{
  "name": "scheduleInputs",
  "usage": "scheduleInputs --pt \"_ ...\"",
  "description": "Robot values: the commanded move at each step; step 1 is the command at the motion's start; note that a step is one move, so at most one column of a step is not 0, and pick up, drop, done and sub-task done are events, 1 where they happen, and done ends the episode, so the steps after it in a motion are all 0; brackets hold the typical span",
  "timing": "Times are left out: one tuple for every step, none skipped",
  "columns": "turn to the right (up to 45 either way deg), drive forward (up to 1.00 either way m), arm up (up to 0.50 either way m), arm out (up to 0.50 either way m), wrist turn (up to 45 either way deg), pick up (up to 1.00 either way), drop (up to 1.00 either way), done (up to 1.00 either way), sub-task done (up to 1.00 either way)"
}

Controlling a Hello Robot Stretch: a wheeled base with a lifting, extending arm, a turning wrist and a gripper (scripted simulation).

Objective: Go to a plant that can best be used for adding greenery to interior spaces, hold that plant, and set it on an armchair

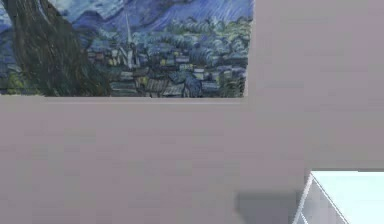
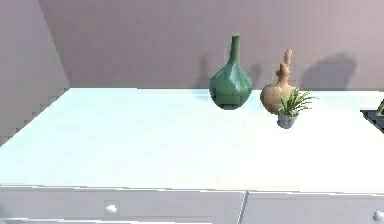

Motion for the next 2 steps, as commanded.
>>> scheduleInputs --pt "9.0 0.00 0.00 0.00 0.0 0.00 0.00 0.00 0.00" --pt "0.0 0.15 0.00 0.00 0.0 0.00 0.00 0.00 0.00"
